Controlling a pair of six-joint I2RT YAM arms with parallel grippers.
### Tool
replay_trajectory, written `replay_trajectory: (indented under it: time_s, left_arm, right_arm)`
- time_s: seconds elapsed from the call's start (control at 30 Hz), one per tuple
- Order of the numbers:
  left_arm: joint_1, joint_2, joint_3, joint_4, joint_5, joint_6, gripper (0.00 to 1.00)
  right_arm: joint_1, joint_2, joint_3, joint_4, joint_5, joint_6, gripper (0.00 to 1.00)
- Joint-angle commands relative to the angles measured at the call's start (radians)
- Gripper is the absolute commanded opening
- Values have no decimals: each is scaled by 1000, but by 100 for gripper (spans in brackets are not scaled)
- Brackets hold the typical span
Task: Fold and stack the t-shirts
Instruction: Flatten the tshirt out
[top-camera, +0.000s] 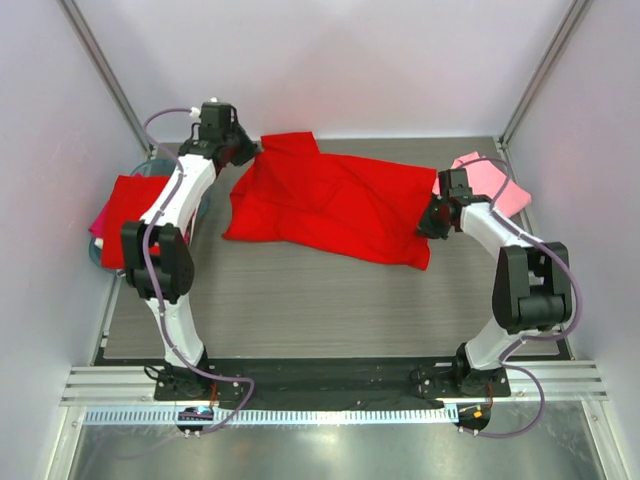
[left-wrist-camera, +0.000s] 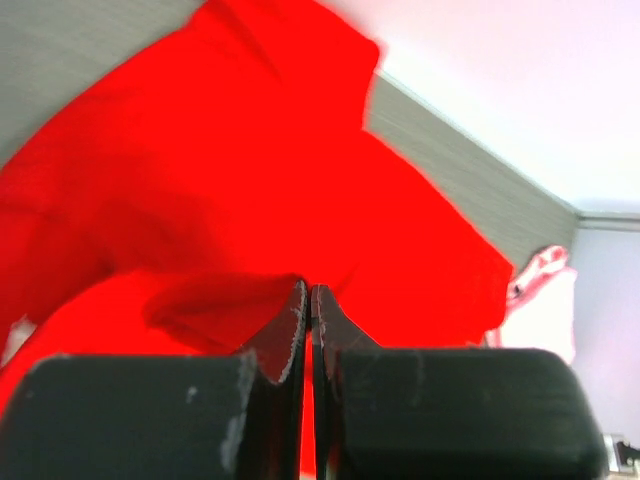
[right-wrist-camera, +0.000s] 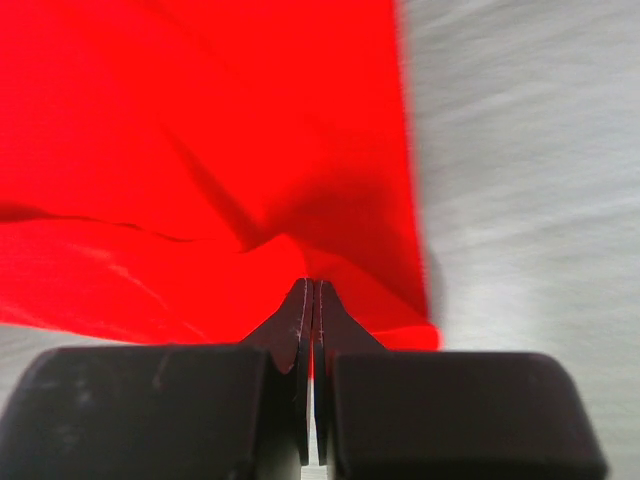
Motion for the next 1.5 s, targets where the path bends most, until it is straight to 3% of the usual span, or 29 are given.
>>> replay_trajectory:
  time_s: [0.0, 0.17, 0.43, 0.67, 0.93, 1.07, 1.17, 1.4, 1.47]
  left_arm:
    - [36, -156, -118, 29, -63, -32, 0]
    - [59, -274, -215, -9, -115, 5, 0]
    - [44, -427, -460, 33, -18, -17, 0]
    - [-45, -594, -626, 33, -56, -12, 0]
    - [-103, -711, -764, 38, -95, -50, 0]
    - [-103, -749, -756, -18, -168, -23, 0]
    - [-100, -751, -767, -14, -205, -18, 0]
    - [-91, -511, -658, -6, -34, -1, 0]
    - [-91, -518, -644, -6, -43, -4, 0]
  right_arm:
    - [58, 75, 61, 40, -60, -12, 1]
    - [82, 144, 72, 46, 4, 11, 1]
    - [47, 107, -60, 40, 161, 67, 1]
    - [-108, 20, -175, 42, 158, 40, 1]
    - [-107, -22, -143, 10, 73, -14, 1]
    - [-87, -45, -155, 7, 29, -34, 1]
    - [-57, 16, -126, -4, 30, -41, 1]
    - [48, 93, -68, 14, 96, 15, 1]
    - [56, 61, -49, 11, 99, 17, 1]
